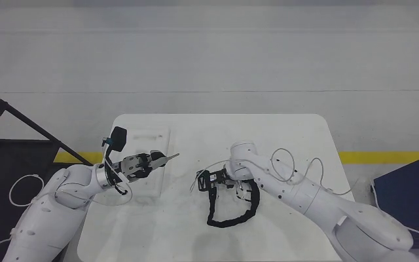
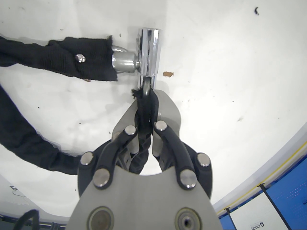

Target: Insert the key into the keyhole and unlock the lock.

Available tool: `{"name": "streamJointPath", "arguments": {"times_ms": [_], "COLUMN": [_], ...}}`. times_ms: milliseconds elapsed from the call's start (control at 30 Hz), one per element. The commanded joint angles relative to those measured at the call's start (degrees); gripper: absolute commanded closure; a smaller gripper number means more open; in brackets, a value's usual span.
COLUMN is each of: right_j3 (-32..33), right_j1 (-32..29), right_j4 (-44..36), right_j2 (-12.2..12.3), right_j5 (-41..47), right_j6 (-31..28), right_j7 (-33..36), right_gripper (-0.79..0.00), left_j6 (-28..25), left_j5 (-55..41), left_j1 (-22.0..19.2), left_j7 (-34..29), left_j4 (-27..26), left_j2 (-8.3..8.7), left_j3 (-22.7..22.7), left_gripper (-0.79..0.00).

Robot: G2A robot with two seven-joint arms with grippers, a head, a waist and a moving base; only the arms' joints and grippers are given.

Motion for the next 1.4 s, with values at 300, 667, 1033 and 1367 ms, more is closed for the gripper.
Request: {"name": "streamJointPath", "arguments": {"times_ms": [300, 667, 1033, 1367], "right_j3": [4.71, 16.57, 16.65, 10.84], "right_j1": [-3.35, -10.34, -11.49, -7.9], "right_j4": [-10.93, -17.35, -19.16, -12.69], "right_j2": [3.76, 10.4, 18.02, 23.53], "right_j5": [-5.0, -0.74, -2.74, -15.79], "right_j6": [1.58, -12.86, -13.3, -13.3], "right_j7": [0.06, -14.29, -47.47, -81.08], "right_gripper": [0.0, 0.0, 0.0, 0.0], "left_j6": [0.0, 0.0, 0.0, 0.0], "left_j5": [0.0, 0.0, 0.0, 0.0], "left_j1": [0.0, 0.0, 0.0, 0.0], "left_j7": [0.0, 0.0, 0.0, 0.0], "left_j4": [0.0, 0.0, 0.0, 0.0], "left_j2": [0.0, 0.0, 0.0, 0.0], "left_j3": [0.0, 0.0, 0.0, 0.0], "left_gripper": [0.0, 0.0, 0.0, 0.0]}}
